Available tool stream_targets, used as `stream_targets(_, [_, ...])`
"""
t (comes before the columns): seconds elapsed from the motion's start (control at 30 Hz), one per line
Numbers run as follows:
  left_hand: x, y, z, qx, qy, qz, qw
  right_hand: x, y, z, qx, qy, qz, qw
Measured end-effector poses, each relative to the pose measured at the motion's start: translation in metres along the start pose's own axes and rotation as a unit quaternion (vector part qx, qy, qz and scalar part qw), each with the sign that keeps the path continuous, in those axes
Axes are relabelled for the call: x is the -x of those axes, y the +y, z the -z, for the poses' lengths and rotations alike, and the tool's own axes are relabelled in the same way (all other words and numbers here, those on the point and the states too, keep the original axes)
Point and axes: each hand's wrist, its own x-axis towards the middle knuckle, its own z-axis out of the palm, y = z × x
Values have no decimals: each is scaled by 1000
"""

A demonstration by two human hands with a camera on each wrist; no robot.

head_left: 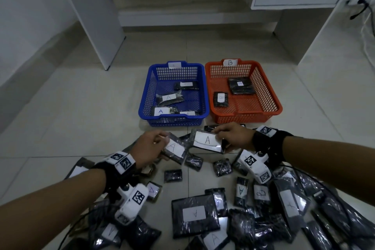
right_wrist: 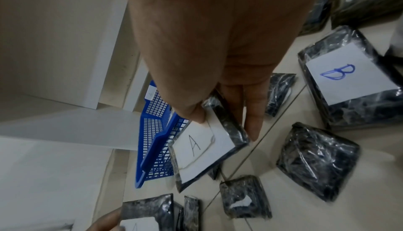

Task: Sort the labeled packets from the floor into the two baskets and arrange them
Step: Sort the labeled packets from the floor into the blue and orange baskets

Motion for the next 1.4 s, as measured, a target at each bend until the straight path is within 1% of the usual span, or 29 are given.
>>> stream_targets(0.07, [0, 7, 2, 46, -1, 10, 999, 1, -3, 2, -12, 8, -1, 1000])
stream_targets(0.2, [1, 11, 6, 51, 6, -6, 999, 3, -8, 7, -33, 13, 4, 999])
stream_targets(0.3, [0, 11, 13, 56, 20, -38, 998, 5, -14, 12, -21, 11, 20, 1000])
stream_targets(0.37, [-2, 15, 18, 65, 32, -52, 996, 7, -19, 15, -29, -6, 35, 999])
stream_targets(0.43, [-6, 21, 23, 55, 42, -69, 995, 9, -24, 20, -21, -41, 65, 997])
stream_targets(0.47, [-10, 23, 28, 47, 48, -79, 995, 8, -28, 23, -3, -58, 84, 995])
stream_targets(0.53, [-22, 27, 39, 31, 57, -94, 993, 5, -39, 27, 57, -70, 122, 988])
stream_targets(0.63, [-50, 30, 57, 23, 89, -88, 992, -9, -62, 29, 110, -43, 168, 979])
stream_targets(0.7, [-71, 29, 68, -8, 111, -82, 990, -25, -78, 30, 153, 16, 206, 967])
stream_targets(0.77, [-93, 23, 76, -76, 115, -66, 988, -47, -90, 29, 210, 85, 231, 946])
stream_targets(0.8, [-104, 19, 78, -120, 105, -52, 986, -58, -93, 28, 232, 106, 231, 939])
stream_targets(0.83, [-114, 15, 78, -158, 93, -39, 982, -68, -95, 26, 243, 112, 229, 936])
stream_targets(0.9, [-132, 8, 75, -205, 78, -20, 975, -83, -96, 21, 274, 109, 229, 928])
stream_targets(0.97, [-146, 2, 69, -252, 77, -7, 965, -99, -95, 16, 304, 106, 229, 919])
stream_targets(1.07, [-159, -7, 59, -340, 70, 1, 938, -125, -93, 9, 342, 85, 202, 914])
stream_targets(1.17, [-164, -14, 52, -372, 78, -28, 925, -139, -88, 0, 396, 51, 176, 900])
stream_targets(1.27, [-164, -15, 52, -436, 96, -53, 893, -144, -86, -7, 486, 50, 170, 856])
stream_targets(1.3, [-163, -16, 53, -439, 106, -64, 890, -143, -87, -7, 507, 58, 169, 843])
stream_targets(1.33, [-159, -16, 53, -423, 121, -79, 894, -141, -87, -8, 514, 68, 167, 838])
stream_targets(1.4, [-149, -19, 54, -364, 160, -122, 910, -134, -85, -7, 500, 96, 181, 842])
